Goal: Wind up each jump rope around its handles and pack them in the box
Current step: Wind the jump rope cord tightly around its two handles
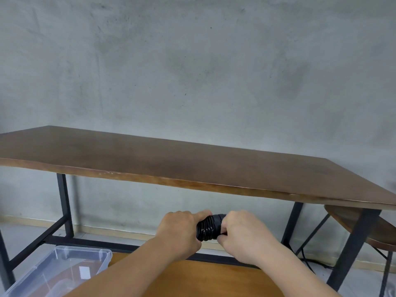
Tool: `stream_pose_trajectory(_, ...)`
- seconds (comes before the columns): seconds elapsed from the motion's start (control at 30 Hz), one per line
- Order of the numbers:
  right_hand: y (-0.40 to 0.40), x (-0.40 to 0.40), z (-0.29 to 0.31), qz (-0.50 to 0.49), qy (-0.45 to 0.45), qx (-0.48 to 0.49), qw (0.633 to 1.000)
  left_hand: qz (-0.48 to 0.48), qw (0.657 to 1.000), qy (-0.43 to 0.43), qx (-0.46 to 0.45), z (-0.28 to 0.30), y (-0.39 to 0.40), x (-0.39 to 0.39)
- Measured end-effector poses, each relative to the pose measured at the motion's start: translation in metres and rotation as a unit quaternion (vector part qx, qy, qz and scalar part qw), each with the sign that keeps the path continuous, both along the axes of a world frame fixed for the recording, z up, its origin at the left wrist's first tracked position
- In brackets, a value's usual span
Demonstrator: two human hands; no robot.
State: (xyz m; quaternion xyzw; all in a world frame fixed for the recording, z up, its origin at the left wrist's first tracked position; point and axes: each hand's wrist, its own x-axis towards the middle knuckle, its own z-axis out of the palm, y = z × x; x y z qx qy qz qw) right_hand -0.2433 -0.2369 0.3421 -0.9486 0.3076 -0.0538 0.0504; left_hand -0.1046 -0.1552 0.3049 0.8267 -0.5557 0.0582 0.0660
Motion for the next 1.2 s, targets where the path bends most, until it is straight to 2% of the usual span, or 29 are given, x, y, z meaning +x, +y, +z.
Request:
stream_pose_trajectory(0.13,0.001,0.004,0.003,0.043,0.046,-0.019,0.998,-0.007,1.0,0.002,0.016,-0.001,0.0,-0.002)
stream_pose_trajectory(0.27,-0.007,0.006,0.019,0.092,0.085,0.012,0.992,-0.051,0.998,0.014,0.039,0.006,0.004,-0.006)
stream_pose_trajectory(0.37,-0.022,0.004,0.037,0.108,0.074,0.085,0.988,-0.102,0.991,0.065,0.053,0.01,0.009,-0.009)
stream_pose_trajectory(0.47,-0.04,-0.002,0.038,0.119,0.007,0.204,0.972,-0.126,0.983,0.131,0.034,0.011,0.013,-0.006)
stream_pose_trajectory(0.57,-0.052,-0.007,0.031,0.141,-0.047,0.314,0.938,-0.146,0.974,0.17,0.018,0.018,0.016,-0.006)
stream_pose_trajectory(0.73,-0.062,-0.01,0.018,0.148,-0.082,0.444,0.88,-0.17,0.956,0.239,0.01,0.022,0.025,-0.014)
stream_pose_trajectory(0.83,-0.069,-0.011,0.007,0.14,-0.12,0.529,0.828,-0.171,0.945,0.279,0.002,0.026,0.029,-0.017)
stream_pose_trajectory(0.97,-0.074,-0.009,-0.011,0.129,-0.144,0.602,0.775,-0.174,0.936,0.305,0.011,0.027,0.03,-0.021)
stream_pose_trajectory(1.1,-0.075,-0.006,-0.028,0.119,-0.172,0.643,0.736,-0.155,0.931,0.33,0.014,0.026,0.03,-0.021)
stream_pose_trajectory(1.2,-0.07,-0.004,-0.038,0.134,-0.199,0.689,0.684,-0.151,0.913,0.379,0.009,0.025,0.032,-0.021)
